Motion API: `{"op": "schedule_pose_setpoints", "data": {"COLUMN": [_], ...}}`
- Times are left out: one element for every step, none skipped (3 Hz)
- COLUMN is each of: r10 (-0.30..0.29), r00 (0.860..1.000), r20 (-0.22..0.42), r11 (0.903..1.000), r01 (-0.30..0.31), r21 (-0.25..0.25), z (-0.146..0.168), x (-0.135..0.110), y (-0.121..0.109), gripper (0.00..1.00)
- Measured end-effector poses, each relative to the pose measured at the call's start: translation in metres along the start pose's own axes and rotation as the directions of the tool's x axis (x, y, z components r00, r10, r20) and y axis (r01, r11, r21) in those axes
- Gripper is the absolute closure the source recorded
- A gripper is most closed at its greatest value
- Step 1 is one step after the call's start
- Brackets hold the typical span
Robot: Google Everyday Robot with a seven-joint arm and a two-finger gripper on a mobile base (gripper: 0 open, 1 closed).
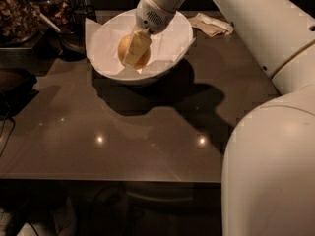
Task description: Pick orange from white bowl
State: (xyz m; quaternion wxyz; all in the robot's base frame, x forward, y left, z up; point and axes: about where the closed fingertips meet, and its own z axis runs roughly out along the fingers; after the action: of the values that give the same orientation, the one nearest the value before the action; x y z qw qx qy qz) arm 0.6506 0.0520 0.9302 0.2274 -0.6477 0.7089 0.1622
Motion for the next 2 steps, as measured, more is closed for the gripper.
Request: {"op": "schedule_pose_setpoints", "data": {"r10": [-0.003,-0.027], "r00": [1.0,0.999], "r20": [0.002,0.037], "r11": [1.0,0.9996], "r01": [0.003,0.027], "r21": [-0.001,-0.007], "z": [0.0,-0.002], "x": [-0.001,-0.011], "y": [0.0,0.001], "gripper": [1.0,1.0]}}
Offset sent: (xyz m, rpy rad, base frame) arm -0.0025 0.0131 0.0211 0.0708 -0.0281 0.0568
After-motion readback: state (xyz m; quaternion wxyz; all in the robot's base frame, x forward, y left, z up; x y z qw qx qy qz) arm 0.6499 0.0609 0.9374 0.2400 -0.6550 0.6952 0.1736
